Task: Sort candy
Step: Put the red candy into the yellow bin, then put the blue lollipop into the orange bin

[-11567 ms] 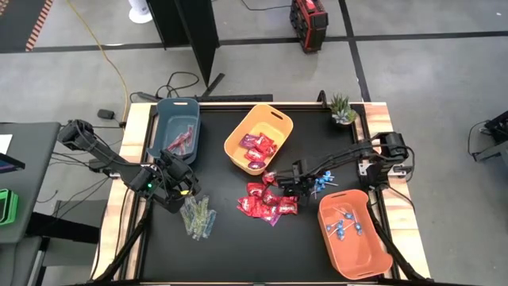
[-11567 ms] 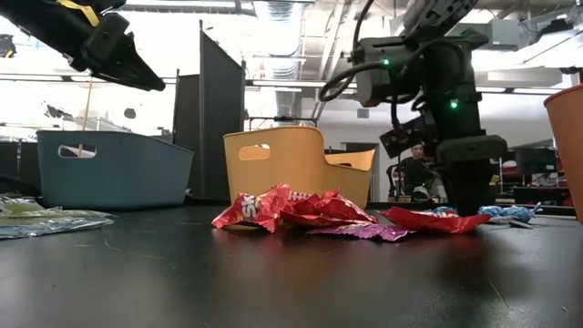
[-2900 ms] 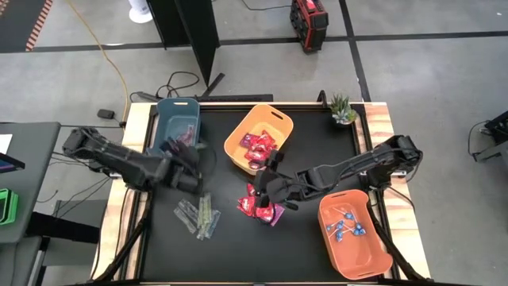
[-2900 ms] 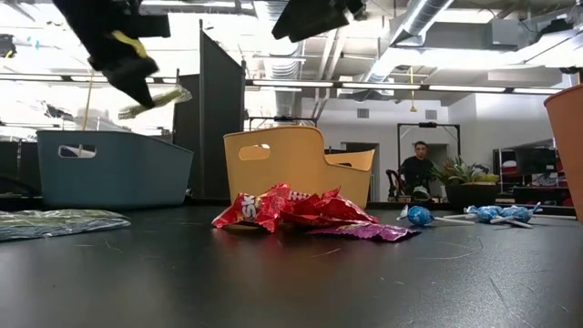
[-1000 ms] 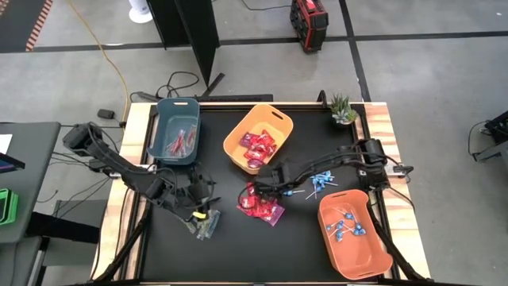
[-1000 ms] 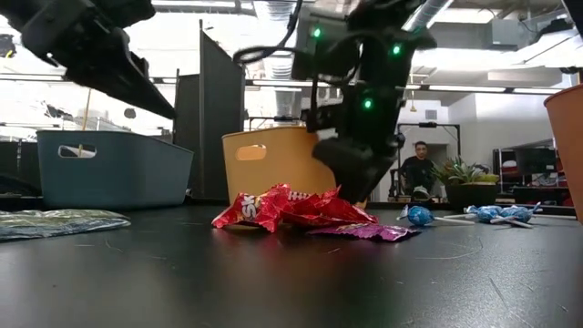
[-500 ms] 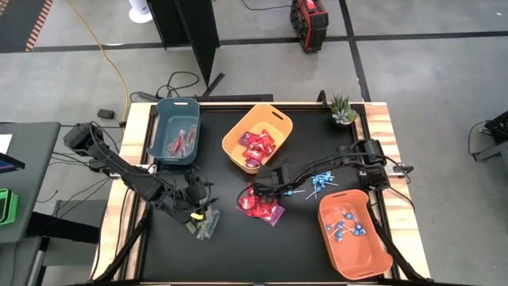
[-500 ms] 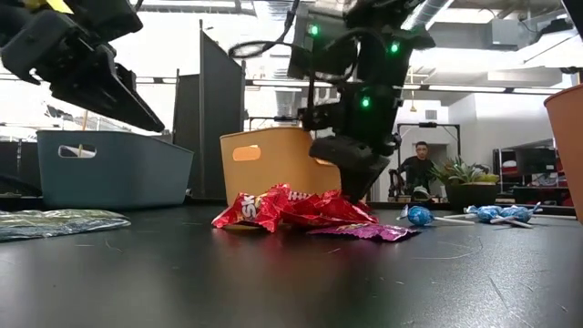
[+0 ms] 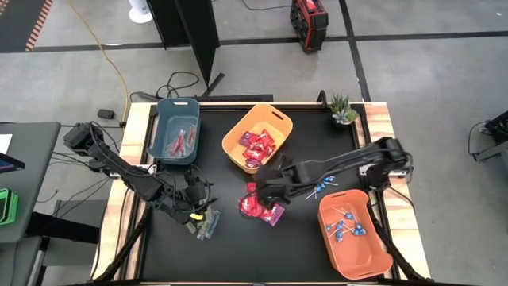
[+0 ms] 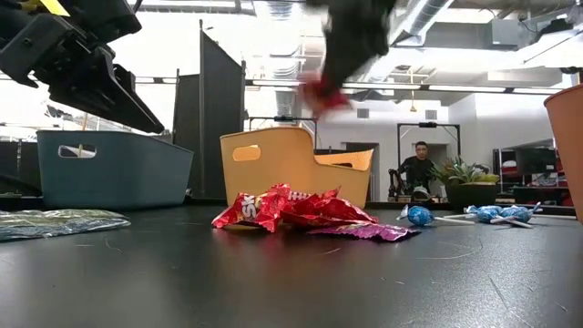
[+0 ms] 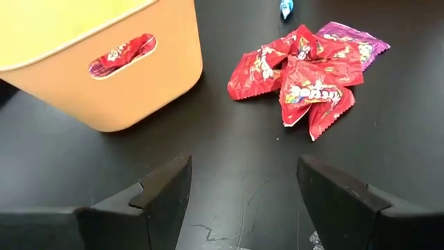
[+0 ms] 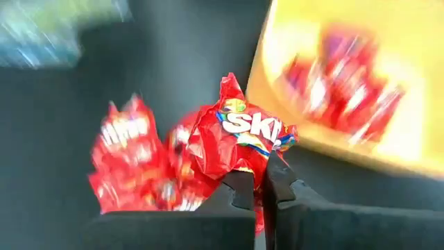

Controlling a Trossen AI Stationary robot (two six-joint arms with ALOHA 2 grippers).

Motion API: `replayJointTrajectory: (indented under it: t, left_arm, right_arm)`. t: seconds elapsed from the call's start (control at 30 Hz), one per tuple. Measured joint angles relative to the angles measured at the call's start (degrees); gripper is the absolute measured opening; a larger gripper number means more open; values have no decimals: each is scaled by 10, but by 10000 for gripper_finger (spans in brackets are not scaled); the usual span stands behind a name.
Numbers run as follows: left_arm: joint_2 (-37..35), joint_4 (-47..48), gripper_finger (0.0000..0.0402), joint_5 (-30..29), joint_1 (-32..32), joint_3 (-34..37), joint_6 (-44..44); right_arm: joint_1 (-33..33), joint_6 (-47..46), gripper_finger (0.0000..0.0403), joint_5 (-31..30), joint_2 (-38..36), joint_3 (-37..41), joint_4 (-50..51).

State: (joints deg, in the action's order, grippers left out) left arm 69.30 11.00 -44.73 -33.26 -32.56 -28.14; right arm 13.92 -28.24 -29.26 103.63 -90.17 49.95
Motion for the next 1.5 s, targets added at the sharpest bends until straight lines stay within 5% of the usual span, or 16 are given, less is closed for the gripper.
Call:
replayJointTrajectory:
  t: [0.17,0.43,0.87,0.97,1.13,1.3,1.5]
  left_arm:
    - [0,0,254,-6,0,0,0]
    - [0,-6,254,-10,0,0,-1]
    - [0,-10,254,-10,0,0,-2]
    - [0,-10,254,-9,0,0,-5]
    - [0,-11,254,-2,0,0,-12]
    - [0,-11,254,-1,0,0,-11]
    - [0,-12,254,-1,0,0,-9]
  right_arm:
    - [-10,46,2,-119,-56,-23,-28]
    - [-107,78,41,-127,-58,-23,-37]
    - [-152,90,297,-80,-28,-23,-39]
    - [-123,85,307,-76,-35,-23,13]
    - [-57,59,298,14,-36,-15,102]
    - [1,17,290,127,-30,35,108]
    - [27,-24,289,174,-31,113,78]
